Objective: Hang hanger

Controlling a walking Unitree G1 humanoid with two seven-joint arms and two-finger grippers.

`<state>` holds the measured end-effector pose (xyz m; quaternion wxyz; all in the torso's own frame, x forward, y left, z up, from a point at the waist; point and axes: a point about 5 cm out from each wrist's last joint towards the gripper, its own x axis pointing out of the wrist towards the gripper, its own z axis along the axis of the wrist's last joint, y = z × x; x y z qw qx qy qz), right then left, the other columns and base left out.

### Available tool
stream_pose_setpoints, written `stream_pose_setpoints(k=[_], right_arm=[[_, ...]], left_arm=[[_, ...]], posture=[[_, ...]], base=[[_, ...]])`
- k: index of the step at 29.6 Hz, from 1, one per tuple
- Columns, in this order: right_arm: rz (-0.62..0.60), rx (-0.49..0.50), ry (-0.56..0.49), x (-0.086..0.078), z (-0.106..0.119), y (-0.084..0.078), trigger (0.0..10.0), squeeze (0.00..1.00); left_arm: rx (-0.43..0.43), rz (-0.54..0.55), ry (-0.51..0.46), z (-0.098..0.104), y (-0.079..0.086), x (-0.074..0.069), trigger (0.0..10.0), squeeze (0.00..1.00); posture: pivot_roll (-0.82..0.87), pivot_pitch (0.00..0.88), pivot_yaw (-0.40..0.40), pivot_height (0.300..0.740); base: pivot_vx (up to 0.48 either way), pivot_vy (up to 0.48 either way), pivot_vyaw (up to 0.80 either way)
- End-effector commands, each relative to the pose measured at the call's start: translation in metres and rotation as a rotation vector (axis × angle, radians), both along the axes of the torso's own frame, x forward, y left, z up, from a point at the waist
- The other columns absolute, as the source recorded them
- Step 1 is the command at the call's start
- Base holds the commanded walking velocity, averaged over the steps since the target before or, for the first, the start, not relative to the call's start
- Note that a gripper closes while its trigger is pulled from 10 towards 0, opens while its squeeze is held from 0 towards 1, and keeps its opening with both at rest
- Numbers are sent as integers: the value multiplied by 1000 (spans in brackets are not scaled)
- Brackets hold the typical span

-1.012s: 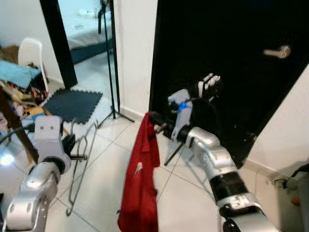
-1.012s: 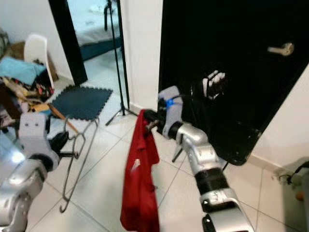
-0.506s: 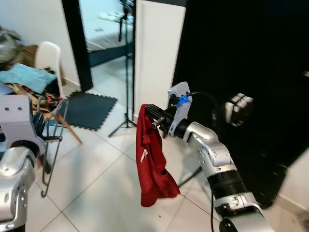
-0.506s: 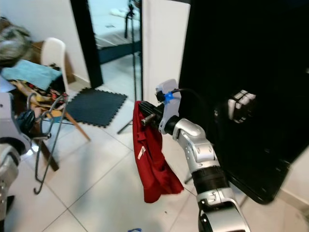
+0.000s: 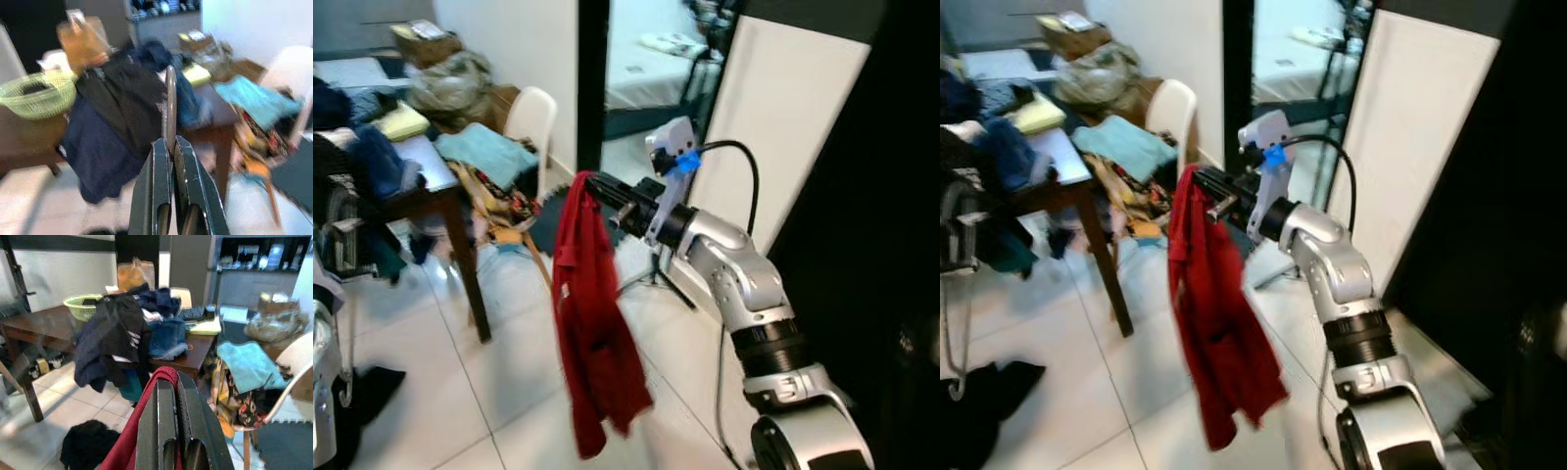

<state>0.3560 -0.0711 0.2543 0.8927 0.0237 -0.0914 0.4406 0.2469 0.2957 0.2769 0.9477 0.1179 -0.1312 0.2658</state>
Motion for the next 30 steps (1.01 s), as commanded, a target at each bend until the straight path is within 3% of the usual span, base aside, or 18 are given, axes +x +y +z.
stream_pose_setpoints(k=[1,2,3,6,12,15,22,30], right_arm=[[-15,18,-36,2,10,0,10000,0],[-36,24,-36,4,12,-1,10000,0],[-36,24,-36,4,12,-1,10000,0],[-65,43,-39,8,18,-1,10000,0],[-89,45,-52,12,25,1,10000,0],[-89,59,-77,15,36,4,10000,0],[-42,97,-82,13,43,17,10000,0],[-44,146,-76,15,54,23,10000,0]], left_arm=[[89,-16,-73,28,-5,-5,10000,0],[145,-80,-105,46,-12,-3,10000,0],[145,-80,-105,46,-12,-3,10000,0],[293,-191,-138,77,-30,-1,10000,0],[327,-187,-200,100,-35,-6,10000,0],[343,-89,-221,115,-21,-18,10000,0],[319,19,-131,107,4,-24,10000,0],[301,-9,-117,105,2,-26,10000,0]], posture=[[60,0,-84,740],[63,0,-87,740],[63,0,-87,740],[68,0,-91,740],[77,0,-97,740],[87,0,-104,740],[108,0,-109,740],[124,0,-110,740]], base=[[480,0,781],[480,0,781],[480,0,781],[480,0,783],[480,0,706],[480,0,198],[480,0,636],[480,0,0]])
